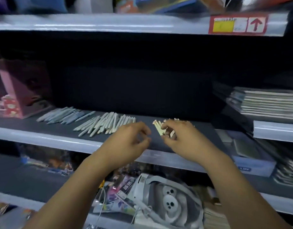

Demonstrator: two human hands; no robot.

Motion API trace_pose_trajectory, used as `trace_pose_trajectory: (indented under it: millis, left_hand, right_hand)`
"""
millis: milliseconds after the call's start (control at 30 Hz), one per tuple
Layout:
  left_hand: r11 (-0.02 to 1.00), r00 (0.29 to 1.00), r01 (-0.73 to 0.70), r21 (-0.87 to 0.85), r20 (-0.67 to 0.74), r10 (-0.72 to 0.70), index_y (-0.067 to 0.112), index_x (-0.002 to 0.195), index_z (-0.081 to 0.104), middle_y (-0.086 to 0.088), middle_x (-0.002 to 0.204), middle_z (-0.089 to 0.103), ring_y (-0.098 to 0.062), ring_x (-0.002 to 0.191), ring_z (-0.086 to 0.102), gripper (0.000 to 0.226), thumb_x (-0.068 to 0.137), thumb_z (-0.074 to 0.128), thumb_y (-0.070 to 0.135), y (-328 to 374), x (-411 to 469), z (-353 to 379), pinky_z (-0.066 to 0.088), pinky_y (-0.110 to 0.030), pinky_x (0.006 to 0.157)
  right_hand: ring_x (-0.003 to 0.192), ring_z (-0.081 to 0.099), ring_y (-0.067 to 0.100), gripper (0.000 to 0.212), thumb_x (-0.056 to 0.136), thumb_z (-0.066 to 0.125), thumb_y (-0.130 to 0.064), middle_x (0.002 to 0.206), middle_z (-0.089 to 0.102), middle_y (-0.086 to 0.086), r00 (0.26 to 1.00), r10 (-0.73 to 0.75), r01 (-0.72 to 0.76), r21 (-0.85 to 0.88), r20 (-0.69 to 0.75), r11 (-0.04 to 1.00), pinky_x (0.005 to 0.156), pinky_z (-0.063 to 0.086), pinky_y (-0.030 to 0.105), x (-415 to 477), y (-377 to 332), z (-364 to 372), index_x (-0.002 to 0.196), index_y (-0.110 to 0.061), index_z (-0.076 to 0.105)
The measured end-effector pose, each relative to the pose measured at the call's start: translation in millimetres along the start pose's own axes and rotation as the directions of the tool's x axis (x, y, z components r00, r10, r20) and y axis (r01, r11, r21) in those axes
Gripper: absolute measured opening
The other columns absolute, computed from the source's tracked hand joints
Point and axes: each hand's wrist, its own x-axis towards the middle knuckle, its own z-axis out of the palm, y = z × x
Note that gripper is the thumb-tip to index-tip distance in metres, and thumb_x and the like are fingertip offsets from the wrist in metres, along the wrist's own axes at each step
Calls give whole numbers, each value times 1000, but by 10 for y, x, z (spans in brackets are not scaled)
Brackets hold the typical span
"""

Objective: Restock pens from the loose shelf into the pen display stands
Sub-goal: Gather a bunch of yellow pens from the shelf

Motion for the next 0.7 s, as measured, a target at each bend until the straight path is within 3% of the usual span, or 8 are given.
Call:
trace_pose_trajectory:
  millis: [133,300,400,467,567,700]
  left_hand:
    - [992,992,-83,98,100,73,29,116,61,15,105,64,-4,89,62,23,96,63,41,-127,505,84,54,-34,82]
    - [949,951,-295,110,128,280,31,114,63,10,108,53,-7,87,60,19,96,59,35,-210,1198,221,54,-35,81]
    - [867,893,-421,269,292,343,28,126,57,4,121,46,-18,91,59,30,98,55,37,-319,1509,408,54,-41,78]
    - [824,833,-490,284,432,346,24,135,53,-1,126,44,-23,100,57,38,100,53,37,-434,1672,564,52,-43,84]
    - [821,785,-516,245,519,338,35,150,40,-1,136,42,-23,117,47,46,104,42,43,-644,1820,746,46,-40,99]
    - [840,779,-529,123,464,422,53,147,37,14,133,35,-8,110,34,42,106,32,46,-866,1811,865,39,-32,101]
  right_hand:
    - [77,55,7,21,93,62,-34,100,61,-13,1000,24,-25,-46,-14,999,75,55,39,240,355,104,114,-32,61]
    - [77,59,8,14,96,56,-24,94,61,-13,997,75,-75,-80,-2,994,71,56,43,505,716,124,106,-34,60]
    - [72,58,7,20,98,51,-17,96,63,-7,993,121,-122,-108,-10,987,69,56,43,737,869,77,108,-31,61]
    - [72,61,12,25,96,50,-13,91,63,-6,987,157,-153,-168,10,974,68,57,46,960,921,72,105,-33,62]
    - [81,64,18,28,94,51,-8,93,62,-5,965,232,-199,-240,120,950,74,60,44,1339,948,92,105,-29,65]
    - [86,63,16,26,93,52,-6,95,61,-5,946,289,-251,-231,145,940,76,58,33,1539,1070,219,102,-24,68]
